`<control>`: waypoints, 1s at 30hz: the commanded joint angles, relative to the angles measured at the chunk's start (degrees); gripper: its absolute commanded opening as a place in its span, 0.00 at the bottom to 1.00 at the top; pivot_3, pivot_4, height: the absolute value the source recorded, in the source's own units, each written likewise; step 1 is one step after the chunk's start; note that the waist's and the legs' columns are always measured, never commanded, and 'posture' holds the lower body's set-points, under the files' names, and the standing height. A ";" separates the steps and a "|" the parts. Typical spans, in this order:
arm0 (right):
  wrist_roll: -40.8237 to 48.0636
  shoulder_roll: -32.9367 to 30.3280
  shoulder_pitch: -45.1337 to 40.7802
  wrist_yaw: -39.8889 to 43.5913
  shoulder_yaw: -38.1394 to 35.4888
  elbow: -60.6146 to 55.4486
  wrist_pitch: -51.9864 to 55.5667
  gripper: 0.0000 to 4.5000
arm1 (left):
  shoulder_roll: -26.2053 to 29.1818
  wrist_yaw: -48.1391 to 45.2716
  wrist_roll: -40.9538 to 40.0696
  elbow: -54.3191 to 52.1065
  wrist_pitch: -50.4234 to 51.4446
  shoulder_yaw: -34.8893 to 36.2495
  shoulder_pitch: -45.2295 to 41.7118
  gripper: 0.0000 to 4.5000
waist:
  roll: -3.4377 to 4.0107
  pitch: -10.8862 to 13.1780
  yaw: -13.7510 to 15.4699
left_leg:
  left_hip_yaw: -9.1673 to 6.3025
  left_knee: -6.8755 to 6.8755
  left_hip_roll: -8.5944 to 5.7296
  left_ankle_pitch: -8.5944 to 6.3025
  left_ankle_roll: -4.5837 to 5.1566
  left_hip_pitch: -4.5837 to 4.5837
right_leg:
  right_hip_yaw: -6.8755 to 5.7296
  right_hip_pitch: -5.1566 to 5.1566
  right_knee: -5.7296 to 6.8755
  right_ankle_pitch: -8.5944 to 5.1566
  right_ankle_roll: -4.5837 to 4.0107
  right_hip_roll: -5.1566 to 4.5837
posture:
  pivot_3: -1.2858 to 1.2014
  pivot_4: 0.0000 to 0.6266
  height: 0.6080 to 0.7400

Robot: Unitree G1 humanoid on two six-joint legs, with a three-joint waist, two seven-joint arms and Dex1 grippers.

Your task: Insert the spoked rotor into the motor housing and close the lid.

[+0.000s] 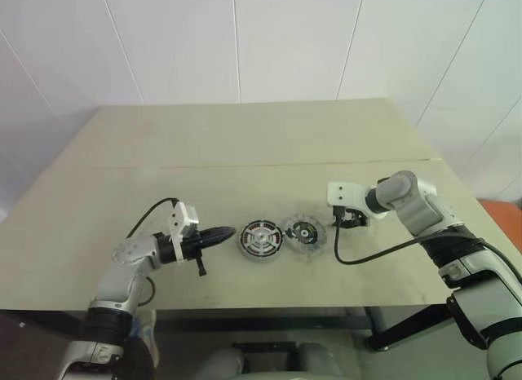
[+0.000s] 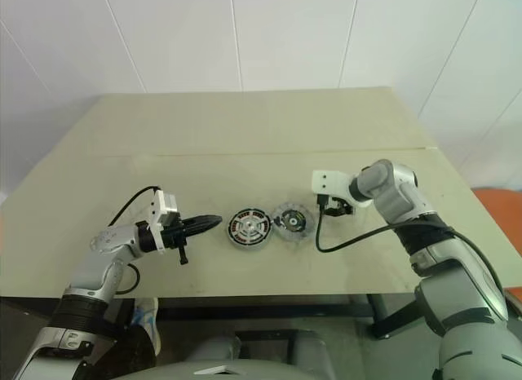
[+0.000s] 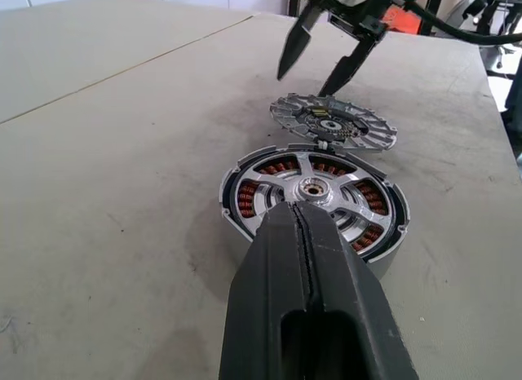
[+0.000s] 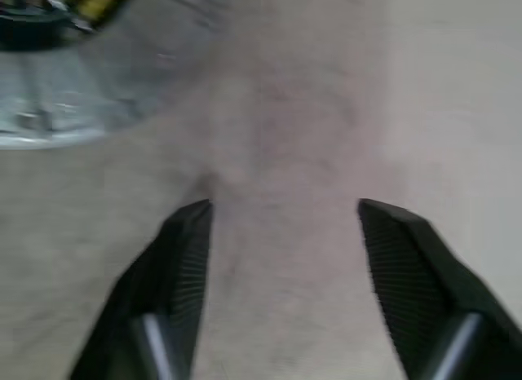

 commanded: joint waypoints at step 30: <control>19.80 1.68 3.21 8.65 -11.81 -16.53 19.94 0.01 | 0.37 -1.68 1.33 1.89 -0.77 -1.64 -2.17 0.00 | -0.01 0.00 0.05 | 0.04 0.02 0.13 0.00 0.00 0.01 | -0.05 -0.01 0.00 0.04 -0.06 0.07 | 0.52 0.00 1.00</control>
